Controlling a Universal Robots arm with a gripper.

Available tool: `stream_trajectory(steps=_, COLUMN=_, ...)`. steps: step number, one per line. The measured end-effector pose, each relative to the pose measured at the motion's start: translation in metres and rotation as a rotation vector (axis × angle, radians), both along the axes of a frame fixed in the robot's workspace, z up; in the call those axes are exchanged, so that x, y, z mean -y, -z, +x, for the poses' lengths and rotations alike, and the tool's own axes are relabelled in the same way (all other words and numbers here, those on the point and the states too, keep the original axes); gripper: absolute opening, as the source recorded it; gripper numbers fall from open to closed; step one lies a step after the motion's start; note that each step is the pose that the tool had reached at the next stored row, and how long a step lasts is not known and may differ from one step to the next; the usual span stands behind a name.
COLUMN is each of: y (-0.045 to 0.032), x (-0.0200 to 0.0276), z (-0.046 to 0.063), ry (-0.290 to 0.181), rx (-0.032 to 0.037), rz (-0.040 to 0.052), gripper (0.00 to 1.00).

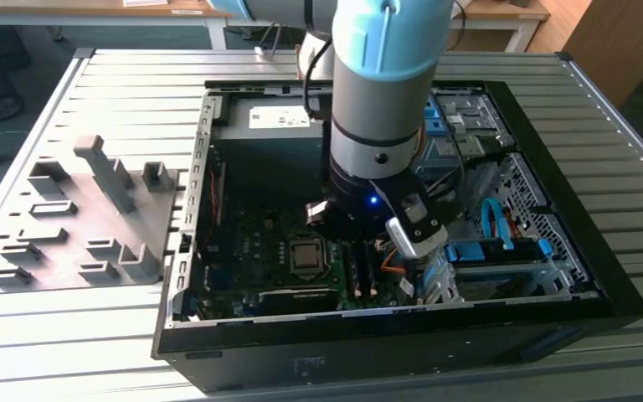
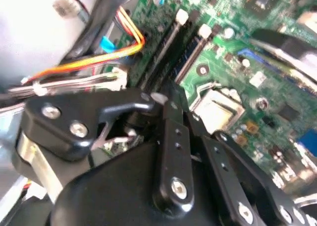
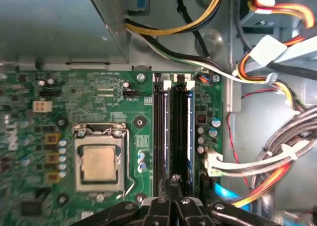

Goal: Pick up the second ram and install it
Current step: 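Press down the second ram until it locks into place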

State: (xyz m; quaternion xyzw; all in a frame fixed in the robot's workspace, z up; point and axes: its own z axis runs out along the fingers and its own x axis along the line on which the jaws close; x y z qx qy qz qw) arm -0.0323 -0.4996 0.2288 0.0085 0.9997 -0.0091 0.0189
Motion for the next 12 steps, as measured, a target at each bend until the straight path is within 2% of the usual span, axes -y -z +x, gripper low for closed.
stream_trajectory(steps=10, y=-0.0452, x=0.0001, z=0.000, ry=0.000, rx=-0.0002, rz=-0.0006, gripper=0.10)
stream_trajectory(steps=12, y=-0.0477, x=0.0001, z=0.000, ry=0.000, rx=-0.0002, rz=-0.0002, gripper=0.10)
